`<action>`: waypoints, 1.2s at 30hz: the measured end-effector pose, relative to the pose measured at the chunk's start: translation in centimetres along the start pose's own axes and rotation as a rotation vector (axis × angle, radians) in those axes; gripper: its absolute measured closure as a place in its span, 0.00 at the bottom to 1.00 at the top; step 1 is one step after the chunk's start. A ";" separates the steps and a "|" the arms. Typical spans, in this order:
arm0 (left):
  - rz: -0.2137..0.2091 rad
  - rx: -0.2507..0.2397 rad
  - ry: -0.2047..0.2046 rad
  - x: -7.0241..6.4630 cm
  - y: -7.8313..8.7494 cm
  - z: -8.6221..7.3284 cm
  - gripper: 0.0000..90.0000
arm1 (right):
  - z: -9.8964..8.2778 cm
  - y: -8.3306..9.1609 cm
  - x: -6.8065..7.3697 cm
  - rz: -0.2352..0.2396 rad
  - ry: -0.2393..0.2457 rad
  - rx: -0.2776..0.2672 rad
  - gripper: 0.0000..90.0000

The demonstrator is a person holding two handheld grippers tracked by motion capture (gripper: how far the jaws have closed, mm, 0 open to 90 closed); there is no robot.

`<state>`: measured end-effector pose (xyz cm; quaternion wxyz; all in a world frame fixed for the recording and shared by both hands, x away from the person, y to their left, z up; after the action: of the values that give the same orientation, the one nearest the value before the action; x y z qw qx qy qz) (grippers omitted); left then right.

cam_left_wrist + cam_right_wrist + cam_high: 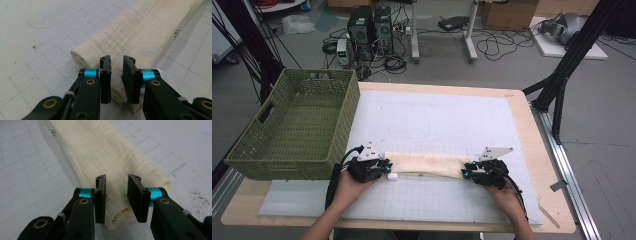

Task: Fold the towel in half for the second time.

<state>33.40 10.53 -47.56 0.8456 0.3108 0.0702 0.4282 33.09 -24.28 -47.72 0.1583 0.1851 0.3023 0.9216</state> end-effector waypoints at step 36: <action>-0.012 -0.024 0.066 0.0 0.4 -0.1 0.77 | 0.8 -0.1 0.7 -0.018 -0.001 -0.040 0.70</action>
<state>33.13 10.75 -47.36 0.8491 0.2861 0.0946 0.4338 32.87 -23.55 -46.98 0.1704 0.1795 0.2854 0.9259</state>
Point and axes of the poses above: each handheld gripper's, and its own axes: y roughly backward along the jaws, z roughly out of its top, x roughly to its left, the point moved 5 cm from there along -y, roughly forward along the jaws, and after that the axes turned 15 degrees about z, right-handed, at the moved point
